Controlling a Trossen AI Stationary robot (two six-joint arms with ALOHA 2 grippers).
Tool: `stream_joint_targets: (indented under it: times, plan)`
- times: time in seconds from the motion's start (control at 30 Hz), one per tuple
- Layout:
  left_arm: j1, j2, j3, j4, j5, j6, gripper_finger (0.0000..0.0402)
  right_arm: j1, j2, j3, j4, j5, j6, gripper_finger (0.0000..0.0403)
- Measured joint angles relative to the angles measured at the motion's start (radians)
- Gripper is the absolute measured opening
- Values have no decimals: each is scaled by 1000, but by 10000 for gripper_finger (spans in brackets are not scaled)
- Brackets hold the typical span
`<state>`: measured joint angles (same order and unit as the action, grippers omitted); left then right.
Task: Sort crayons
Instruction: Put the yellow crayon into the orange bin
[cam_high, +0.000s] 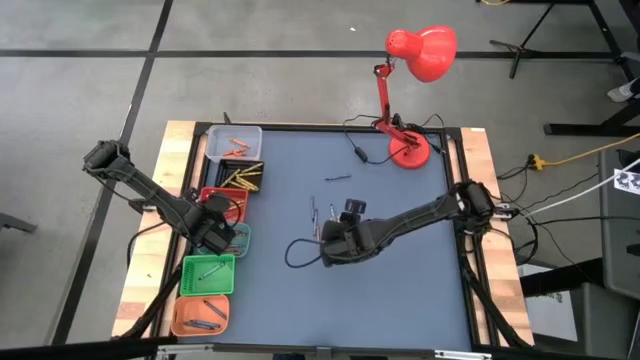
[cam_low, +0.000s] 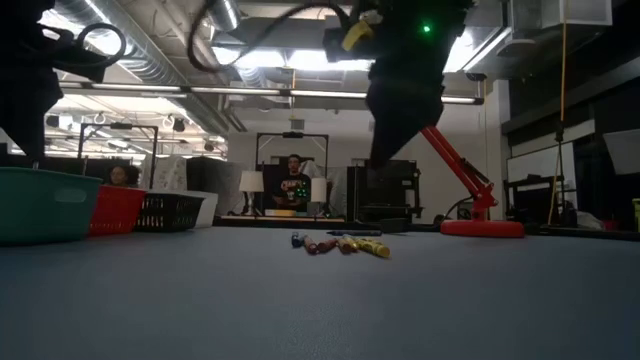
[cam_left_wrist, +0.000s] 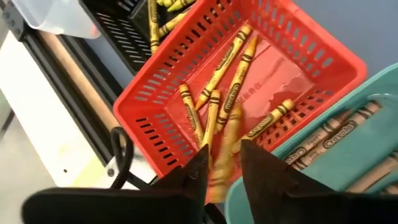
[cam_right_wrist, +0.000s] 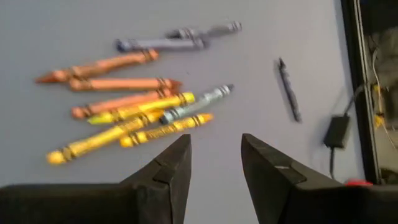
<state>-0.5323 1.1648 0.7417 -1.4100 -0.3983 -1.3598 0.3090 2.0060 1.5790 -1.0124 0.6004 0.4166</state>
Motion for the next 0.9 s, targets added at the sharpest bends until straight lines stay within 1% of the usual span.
stream_joint_targets:
  times: [0.1, 0.23, 0.33, 0.47, 0.63, 0.77, 0.9]
  plan:
    - [0, 0, 0, 28, 0, 0, 86, -21, -1, -20, -17, -15, 50, 138]
    - [0, 0, 0, 76, -1, 0, 86, -61, -1, -54, -33, -36, 132, 138]
    - [0, 0, 0, 98, -3, 0, 85, -102, 0, -90, -8, -128, 177, 138]
    - [0, 0, 0, 105, -7, 0, 85, -147, -1, -130, 99, -230, 189, 138]
    - [0, 0, 0, 109, -8, 0, 85, -175, 6, -163, 224, -342, 189, 138]
    - [0, 0, 0, 114, -9, 0, 85, -172, 7, -180, 302, -366, 189, 138]
    - [0, 0, 0, 114, -9, 0, 85, -171, 7, -183, 308, -367, 209, 138]
